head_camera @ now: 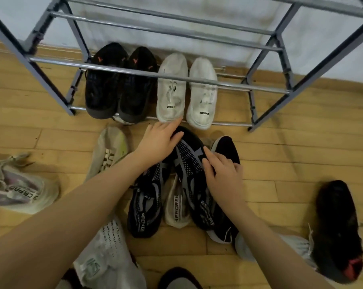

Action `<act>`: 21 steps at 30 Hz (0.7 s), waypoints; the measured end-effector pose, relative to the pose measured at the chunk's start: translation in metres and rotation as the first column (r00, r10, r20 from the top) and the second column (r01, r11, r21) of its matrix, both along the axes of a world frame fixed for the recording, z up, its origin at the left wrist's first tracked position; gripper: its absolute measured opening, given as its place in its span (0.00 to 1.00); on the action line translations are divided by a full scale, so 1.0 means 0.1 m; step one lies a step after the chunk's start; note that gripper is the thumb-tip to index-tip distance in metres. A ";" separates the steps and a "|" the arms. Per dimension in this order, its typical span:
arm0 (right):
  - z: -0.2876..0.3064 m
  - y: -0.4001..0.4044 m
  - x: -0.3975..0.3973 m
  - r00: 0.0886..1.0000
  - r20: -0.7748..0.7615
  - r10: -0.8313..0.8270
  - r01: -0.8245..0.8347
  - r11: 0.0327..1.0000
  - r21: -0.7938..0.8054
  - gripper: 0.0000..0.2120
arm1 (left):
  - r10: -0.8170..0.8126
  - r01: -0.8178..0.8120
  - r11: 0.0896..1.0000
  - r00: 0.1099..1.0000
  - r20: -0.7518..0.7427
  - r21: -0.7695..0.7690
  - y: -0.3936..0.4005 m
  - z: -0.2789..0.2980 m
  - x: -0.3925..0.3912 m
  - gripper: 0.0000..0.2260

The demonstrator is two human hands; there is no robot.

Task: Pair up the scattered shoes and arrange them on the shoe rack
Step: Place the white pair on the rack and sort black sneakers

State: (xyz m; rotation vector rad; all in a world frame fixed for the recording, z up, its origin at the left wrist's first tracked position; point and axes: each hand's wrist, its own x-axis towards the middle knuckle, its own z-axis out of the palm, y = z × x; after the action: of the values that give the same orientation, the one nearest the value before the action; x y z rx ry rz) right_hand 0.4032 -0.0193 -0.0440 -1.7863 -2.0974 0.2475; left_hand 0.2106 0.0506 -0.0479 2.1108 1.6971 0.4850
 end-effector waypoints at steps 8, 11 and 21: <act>0.08 -0.25 0.12 0.981 -0.180 0.078 -0.111 0.978 -0.179 0.25 | 0.059 -0.059 0.996 0.998 0.005 -0.068 -0.35 0.06 0.02 0.19; 0.14 -0.40 0.11 0.973 -0.069 0.222 -0.229 0.965 -0.128 0.25 | 0.081 -0.080 0.996 0.997 0.009 -0.036 -0.63 0.11 -0.06 0.18; -0.04 -0.64 0.08 0.916 0.240 0.321 -0.220 0.903 -0.369 0.33 | -0.021 -0.029 0.975 0.976 -0.219 -0.222 -1.50 -0.12 -0.20 0.31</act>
State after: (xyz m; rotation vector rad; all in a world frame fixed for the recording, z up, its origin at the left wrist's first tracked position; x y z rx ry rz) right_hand 0.4114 -0.0833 -0.0479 -1.7927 -2.6640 0.4628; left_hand 0.1905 -0.0997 -0.0597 2.0566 1.7804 0.0548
